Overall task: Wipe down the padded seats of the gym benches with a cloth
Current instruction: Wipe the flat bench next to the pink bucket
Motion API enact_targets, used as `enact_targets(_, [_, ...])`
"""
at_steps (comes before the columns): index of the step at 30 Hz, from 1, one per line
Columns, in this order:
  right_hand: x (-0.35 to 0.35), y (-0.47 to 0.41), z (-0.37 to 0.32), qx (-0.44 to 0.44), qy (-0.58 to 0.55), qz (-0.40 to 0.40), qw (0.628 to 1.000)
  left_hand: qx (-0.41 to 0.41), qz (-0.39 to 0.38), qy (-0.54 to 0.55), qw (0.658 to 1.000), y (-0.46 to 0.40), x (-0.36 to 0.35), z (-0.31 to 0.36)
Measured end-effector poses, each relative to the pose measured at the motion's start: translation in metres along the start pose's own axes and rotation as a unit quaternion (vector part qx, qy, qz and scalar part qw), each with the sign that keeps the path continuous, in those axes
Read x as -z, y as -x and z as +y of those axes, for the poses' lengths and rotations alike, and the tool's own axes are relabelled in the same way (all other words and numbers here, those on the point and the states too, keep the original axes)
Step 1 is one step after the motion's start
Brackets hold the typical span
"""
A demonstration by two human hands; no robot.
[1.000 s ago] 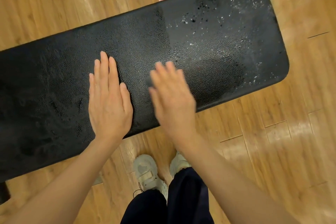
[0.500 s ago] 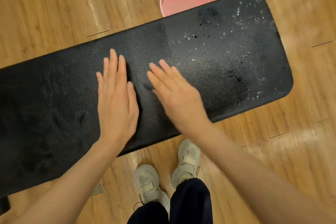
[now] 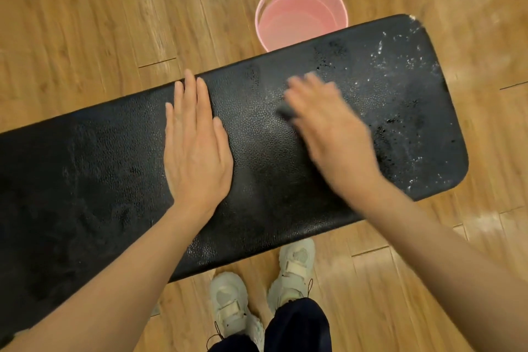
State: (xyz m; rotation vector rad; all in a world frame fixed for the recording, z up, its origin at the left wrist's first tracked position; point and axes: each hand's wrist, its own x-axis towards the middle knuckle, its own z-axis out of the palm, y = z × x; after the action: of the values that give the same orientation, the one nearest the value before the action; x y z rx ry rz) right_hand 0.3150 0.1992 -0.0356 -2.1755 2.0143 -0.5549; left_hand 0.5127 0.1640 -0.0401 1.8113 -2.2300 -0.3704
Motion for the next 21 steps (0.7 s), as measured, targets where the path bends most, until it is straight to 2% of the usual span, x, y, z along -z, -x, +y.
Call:
enact_targets(2, [0.013, -0.003, 0.012, -0.140, -0.029, 0.047, 0.989, 0.002, 0.001, -0.003, 1.000, -0.001, 0.000, 0.001])
enact_targets(3, [0.011, -0.010, 0.000, -0.186, -0.034, 0.072, 0.979, 0.002, 0.000, -0.005, 1.000, -0.001, 0.000, 0.002])
enact_targets(4, [0.003, -0.017, -0.019, -0.197, -0.025, 0.068, 0.978, 0.002, -0.002, -0.008, 1.000, -0.001, 0.000, 0.002])
enact_targets(5, [-0.007, -0.023, -0.042, -0.170, -0.009, 0.045, 0.984, 0.004, -0.004, -0.011, 1.000, -0.001, 0.000, 0.001])
enact_targets(7, [-0.027, -0.030, -0.076, -0.047, -0.009, 0.013, 0.999, 0.004, -0.009, -0.012, 1.000, -0.001, 0.000, 0.000])
enact_targets(9, [-0.031, -0.035, -0.064, 0.061, -0.036, -0.019, 0.997, 0.004, -0.013, -0.012, 1.000, -0.002, 0.001, 0.001])
enact_targets(10, [-0.028, -0.036, -0.047, 0.085, -0.034, -0.028, 0.995, 0.006, -0.013, -0.015, 1.000, -0.002, 0.002, 0.001])
enact_targets(11, [-0.021, -0.036, -0.027, 0.080, -0.029, -0.034, 0.996, 0.009, -0.014, -0.017, 1.000, -0.002, 0.002, 0.002])
enact_targets(13, [-0.004, -0.035, 0.008, -0.014, -0.031, -0.010, 0.999, 0.013, -0.016, -0.016, 1.000, -0.002, 0.002, 0.003])
enact_targets(15, [0.004, -0.035, 0.007, -0.140, -0.057, 0.036, 0.988, 0.015, -0.014, -0.014, 1.000, -0.002, 0.002, 0.003])
enact_targets(16, [0.000, -0.040, -0.009, -0.173, -0.043, 0.057, 0.982, 0.016, -0.014, -0.013, 1.000, -0.002, 0.001, 0.003])
enact_targets(18, [-0.018, -0.054, -0.049, -0.148, -0.015, 0.060, 0.987, 0.016, -0.017, -0.013, 1.000, -0.002, 0.001, 0.003])
enact_targets(21, [-0.031, -0.071, -0.060, 0.019, -0.045, 0.010, 0.999, 0.012, -0.023, -0.025, 0.999, -0.002, 0.001, 0.002])
